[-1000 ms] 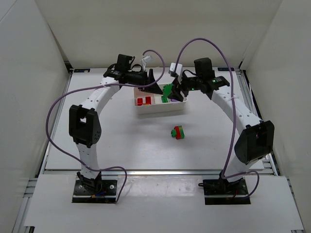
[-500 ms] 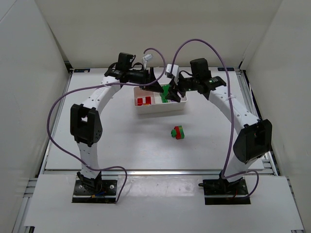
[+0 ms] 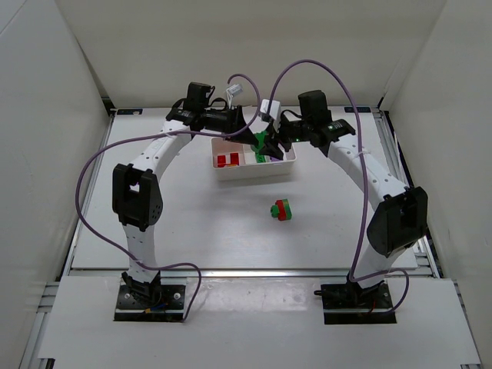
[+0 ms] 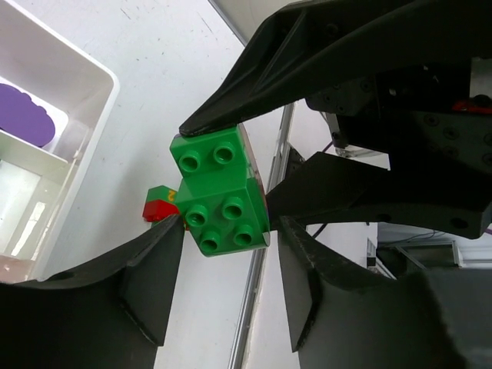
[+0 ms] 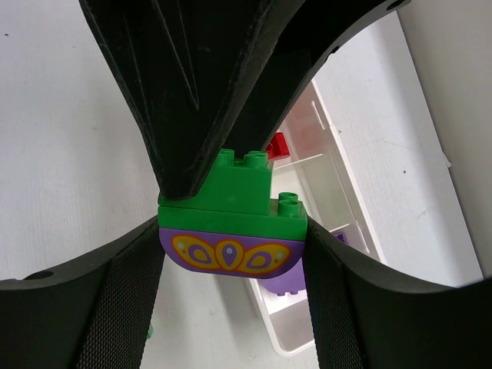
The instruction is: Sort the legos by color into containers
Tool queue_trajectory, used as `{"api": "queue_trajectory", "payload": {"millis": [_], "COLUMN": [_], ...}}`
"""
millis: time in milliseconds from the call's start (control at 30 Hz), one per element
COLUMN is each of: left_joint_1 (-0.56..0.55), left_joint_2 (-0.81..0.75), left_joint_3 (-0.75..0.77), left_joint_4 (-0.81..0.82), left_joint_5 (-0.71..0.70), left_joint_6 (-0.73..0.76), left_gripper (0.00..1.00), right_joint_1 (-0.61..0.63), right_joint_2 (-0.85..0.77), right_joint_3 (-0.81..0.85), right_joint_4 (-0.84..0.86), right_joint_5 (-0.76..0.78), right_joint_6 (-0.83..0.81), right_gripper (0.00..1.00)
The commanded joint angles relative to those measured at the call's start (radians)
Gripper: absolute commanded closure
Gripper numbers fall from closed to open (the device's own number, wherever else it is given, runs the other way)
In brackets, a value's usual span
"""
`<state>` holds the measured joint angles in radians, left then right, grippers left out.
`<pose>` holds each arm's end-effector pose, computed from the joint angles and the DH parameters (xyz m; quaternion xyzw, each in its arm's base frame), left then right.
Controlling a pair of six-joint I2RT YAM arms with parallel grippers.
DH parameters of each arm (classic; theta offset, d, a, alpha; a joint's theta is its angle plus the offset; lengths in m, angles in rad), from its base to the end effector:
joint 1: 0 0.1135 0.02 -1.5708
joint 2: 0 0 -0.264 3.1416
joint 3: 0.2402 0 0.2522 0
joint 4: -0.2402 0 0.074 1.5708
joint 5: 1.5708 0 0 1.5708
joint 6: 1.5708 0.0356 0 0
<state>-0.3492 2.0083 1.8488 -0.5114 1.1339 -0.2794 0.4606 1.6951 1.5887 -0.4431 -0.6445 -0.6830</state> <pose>0.4146 -0.1853 0.3176 0.2599 0.7510 -0.5733 0.1994 0.3399 0.1925 0.3556 -0.5780 0.6121 0.2231 0.4914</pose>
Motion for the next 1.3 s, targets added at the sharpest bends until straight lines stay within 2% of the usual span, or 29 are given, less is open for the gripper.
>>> {"api": "queue_trajectory", "payload": {"millis": [0,267,333,367,433,500,567,733,833,967,1067,1267], "left_joint_1": [-0.013,-0.019,-0.020,-0.022,-0.022,-0.024,-0.025,-0.025,-0.025,-0.025,-0.025,-0.025], "left_joint_2": [-0.003,0.001,0.003,0.003,0.003,0.000,-0.003,-0.014,-0.023,-0.037,-0.042,-0.052], "left_joint_3": [0.039,0.046,0.044,0.044,0.043,0.041,0.038,0.029,0.015,-0.014,-0.023,-0.043], "left_joint_4": [0.025,0.031,0.031,0.031,0.031,0.031,0.031,0.031,0.031,0.047,0.053,0.071], "left_joint_5": [0.027,-0.003,-0.013,-0.014,-0.022,-0.022,-0.033,-0.034,-0.034,-0.039,-0.043,-0.042], "left_joint_6": [0.003,-0.001,-0.001,-0.001,-0.001,0.002,0.005,0.023,0.035,0.036,0.032,0.031], "left_gripper": [0.38,0.58,0.62,0.69,0.75,0.82,0.86,0.88,0.89,0.89,0.89,0.90], "right_joint_1": [0.015,0.026,0.029,0.032,0.035,0.038,0.038,0.039,0.038,0.038,0.035,0.013], "right_joint_2": [0.003,-0.008,-0.012,-0.020,-0.029,-0.035,-0.041,-0.060,-0.069,-0.087,-0.103,-0.115], "right_joint_3": [0.045,0.033,0.021,0.016,0.005,-0.004,-0.010,-0.033,-0.044,-0.061,-0.078,-0.078], "right_joint_4": [0.037,0.043,0.055,0.055,0.060,0.067,0.072,0.110,0.129,0.145,0.165,0.153], "right_joint_5": [-0.004,0.009,0.014,0.022,0.029,0.045,0.057,0.081,0.100,0.112,0.112,0.098], "right_joint_6": [0.002,0.002,0.007,0.007,0.010,0.019,0.020,0.043,0.051,0.062,0.068,0.106], "right_gripper": [0.97,0.96,0.91,0.89,0.84,0.63,0.59,0.40,0.35,0.19,0.13,0.08]}}
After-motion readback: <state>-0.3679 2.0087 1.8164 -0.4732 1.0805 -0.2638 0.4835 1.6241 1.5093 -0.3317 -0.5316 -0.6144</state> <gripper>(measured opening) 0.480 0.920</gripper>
